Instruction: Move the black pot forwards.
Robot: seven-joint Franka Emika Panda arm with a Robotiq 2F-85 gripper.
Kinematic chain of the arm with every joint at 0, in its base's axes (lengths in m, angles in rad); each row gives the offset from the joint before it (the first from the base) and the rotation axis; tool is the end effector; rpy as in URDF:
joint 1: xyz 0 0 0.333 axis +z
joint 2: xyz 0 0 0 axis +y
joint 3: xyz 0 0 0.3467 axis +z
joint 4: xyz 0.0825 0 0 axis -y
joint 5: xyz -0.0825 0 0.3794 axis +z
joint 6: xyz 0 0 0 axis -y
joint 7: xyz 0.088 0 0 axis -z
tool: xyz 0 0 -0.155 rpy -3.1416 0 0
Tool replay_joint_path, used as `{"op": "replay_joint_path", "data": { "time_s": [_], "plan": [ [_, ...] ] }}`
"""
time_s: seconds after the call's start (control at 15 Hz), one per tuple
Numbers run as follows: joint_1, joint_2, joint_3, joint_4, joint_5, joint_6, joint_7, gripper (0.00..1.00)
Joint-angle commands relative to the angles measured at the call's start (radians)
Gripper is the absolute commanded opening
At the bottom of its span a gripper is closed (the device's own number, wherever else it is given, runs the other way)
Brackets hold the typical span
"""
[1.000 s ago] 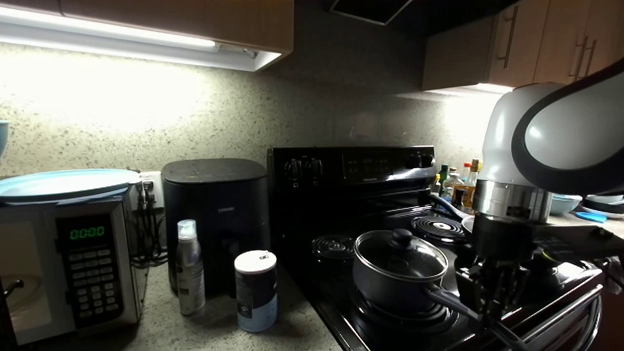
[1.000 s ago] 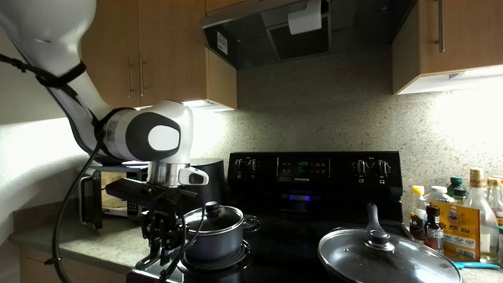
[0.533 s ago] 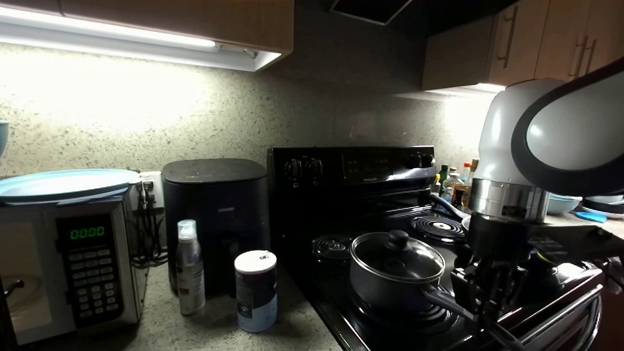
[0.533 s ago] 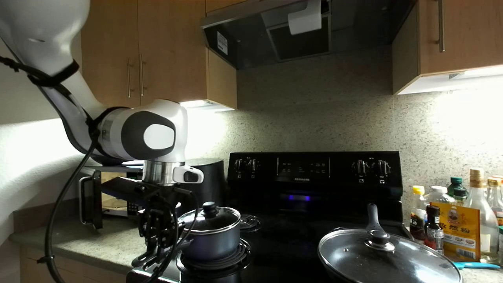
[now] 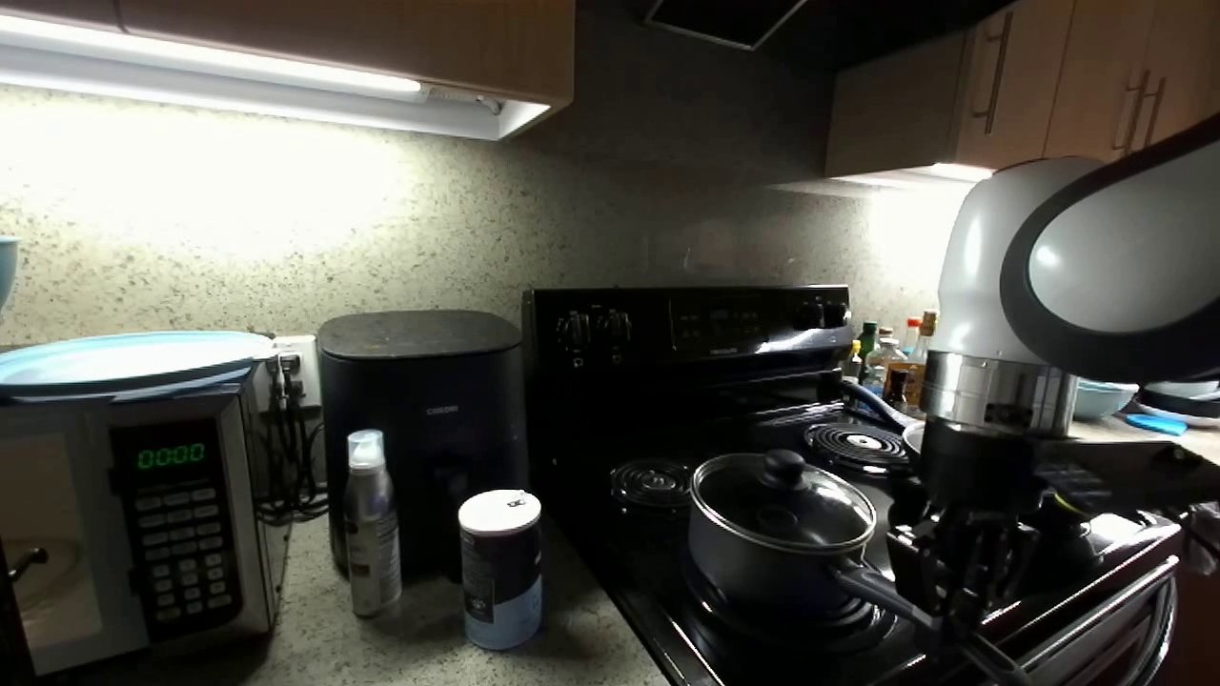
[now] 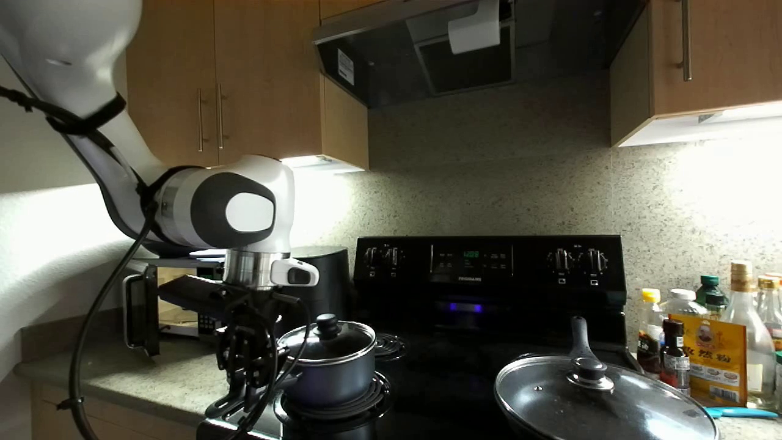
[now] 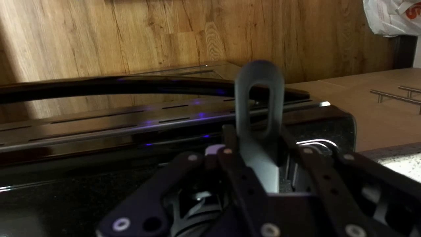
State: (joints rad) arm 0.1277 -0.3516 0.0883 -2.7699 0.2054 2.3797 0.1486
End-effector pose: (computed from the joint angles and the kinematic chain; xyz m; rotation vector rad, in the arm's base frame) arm 0.3442 0.0816 0.2987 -3.0374 0.1369 0.0854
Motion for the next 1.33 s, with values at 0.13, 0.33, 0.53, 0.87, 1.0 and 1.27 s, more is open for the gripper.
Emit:
{"op": "replay_joint_path", "data": {
  "time_s": [0.13,0.33,0.53,0.87,1.0,1.27],
  "plan": [
    [-0.018,-0.031,0.009,-0.024,0.007,-0.028,0.073,0.1],
    [-0.014,-0.033,0.009,-0.024,0.015,-0.02,0.087,0.1],
    [-0.018,-0.03,0.013,-0.021,0.005,-0.022,0.105,0.58],
    [-0.028,-0.016,0.013,-0.001,0.003,-0.031,0.138,0.89],
    [-0.033,-0.02,0.019,-0.001,-0.009,-0.027,0.153,0.99],
    [-0.045,-0.088,0.073,-0.028,-0.1,0.096,0.198,1.0]
  ]
}}
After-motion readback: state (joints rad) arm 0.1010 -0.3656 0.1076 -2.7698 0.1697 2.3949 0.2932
